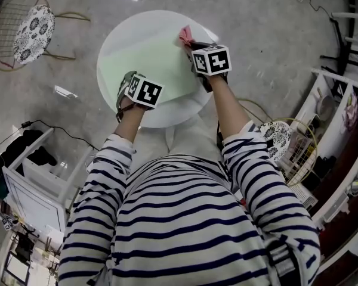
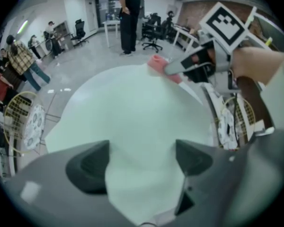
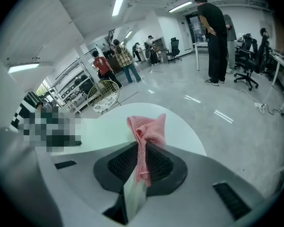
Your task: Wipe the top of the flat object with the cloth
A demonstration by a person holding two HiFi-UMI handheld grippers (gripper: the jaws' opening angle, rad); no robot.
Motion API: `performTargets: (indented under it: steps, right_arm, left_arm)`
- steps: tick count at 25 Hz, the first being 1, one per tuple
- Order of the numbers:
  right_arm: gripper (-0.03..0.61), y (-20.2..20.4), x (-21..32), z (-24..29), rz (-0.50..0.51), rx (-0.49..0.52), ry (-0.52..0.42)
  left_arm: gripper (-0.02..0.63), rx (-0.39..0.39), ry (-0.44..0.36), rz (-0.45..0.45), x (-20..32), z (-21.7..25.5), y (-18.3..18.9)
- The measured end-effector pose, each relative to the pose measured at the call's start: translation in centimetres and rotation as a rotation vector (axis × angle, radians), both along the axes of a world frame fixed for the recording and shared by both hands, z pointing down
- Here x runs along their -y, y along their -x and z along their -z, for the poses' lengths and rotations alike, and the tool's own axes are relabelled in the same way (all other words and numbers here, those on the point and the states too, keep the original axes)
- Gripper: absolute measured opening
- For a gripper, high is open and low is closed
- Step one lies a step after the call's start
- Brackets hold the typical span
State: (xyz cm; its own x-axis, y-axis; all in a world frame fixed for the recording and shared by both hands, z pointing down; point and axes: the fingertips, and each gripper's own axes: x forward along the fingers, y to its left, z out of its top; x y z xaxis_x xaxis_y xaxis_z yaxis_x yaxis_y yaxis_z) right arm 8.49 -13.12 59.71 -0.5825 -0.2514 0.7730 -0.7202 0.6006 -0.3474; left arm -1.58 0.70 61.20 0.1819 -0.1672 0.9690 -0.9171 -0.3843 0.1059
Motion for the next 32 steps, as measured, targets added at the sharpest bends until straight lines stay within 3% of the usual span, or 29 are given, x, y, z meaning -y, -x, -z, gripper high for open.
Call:
performTargets:
  steps: [24, 32]
  right_arm:
    - [0.046, -5.4, -11.0, -0.3, -0.053, -0.002, 0.127]
    - [0.046, -6.0, -13.3, -0.2, -0.089, -0.005, 0.163]
  left_arm:
    - [0.44, 0.032, 0.029, 0.065, 0.5, -0.3, 1.0]
    - [0.396, -0.014, -0.039, 0.223, 3.2, -0.3, 1.4]
